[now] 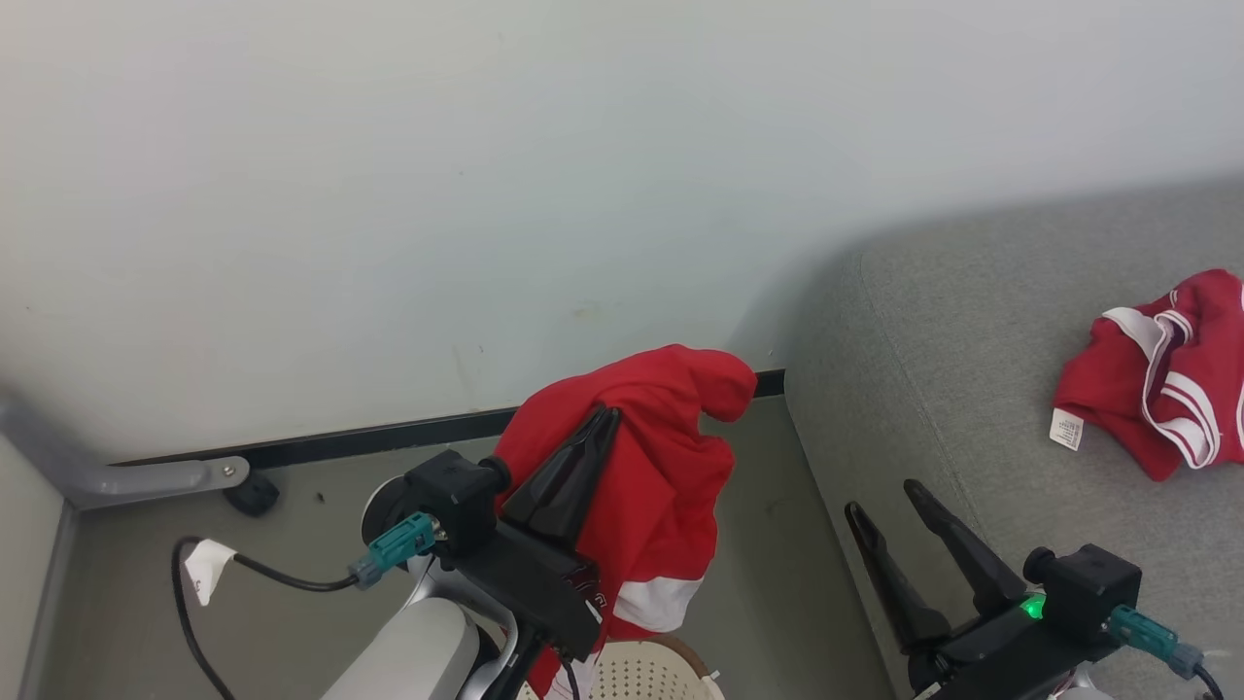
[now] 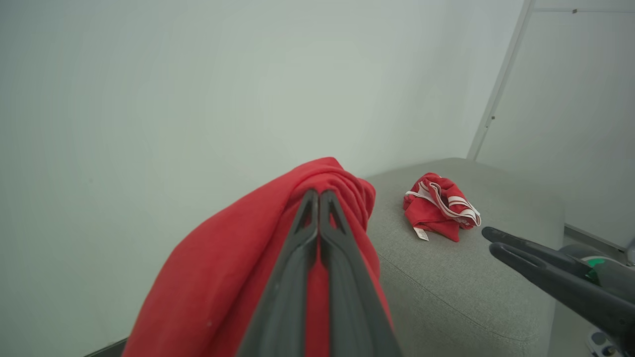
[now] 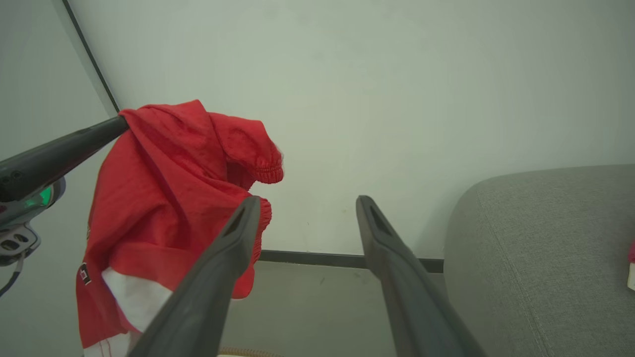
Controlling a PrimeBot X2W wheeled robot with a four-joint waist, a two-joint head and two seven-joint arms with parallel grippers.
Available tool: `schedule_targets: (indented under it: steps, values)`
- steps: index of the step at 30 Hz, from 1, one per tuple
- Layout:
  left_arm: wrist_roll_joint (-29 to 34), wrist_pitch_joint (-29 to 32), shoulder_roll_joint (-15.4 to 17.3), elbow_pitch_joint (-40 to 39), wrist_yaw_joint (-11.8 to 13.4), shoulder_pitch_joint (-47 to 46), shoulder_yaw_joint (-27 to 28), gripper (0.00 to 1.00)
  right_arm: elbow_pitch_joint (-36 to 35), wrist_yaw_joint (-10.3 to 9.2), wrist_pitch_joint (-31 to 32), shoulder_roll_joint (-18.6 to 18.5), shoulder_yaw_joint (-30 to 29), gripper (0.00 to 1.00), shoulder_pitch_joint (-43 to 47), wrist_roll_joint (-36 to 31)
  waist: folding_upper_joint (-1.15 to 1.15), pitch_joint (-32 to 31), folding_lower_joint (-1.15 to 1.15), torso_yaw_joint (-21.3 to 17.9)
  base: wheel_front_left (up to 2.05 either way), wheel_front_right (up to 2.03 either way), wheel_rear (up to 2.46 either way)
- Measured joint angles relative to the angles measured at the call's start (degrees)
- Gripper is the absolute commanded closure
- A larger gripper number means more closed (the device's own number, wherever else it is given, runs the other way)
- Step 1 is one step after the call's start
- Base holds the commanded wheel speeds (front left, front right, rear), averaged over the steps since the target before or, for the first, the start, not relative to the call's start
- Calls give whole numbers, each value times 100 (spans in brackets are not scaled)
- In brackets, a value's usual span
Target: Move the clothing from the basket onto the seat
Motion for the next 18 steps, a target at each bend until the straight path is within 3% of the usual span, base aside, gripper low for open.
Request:
schedule_targets:
  steps: [18]
  values:
    - [-40,146,73,-575,0,85,-154,100,612,0,1,-80,818,0,-686,337,1,142,0,260,0,0,0]
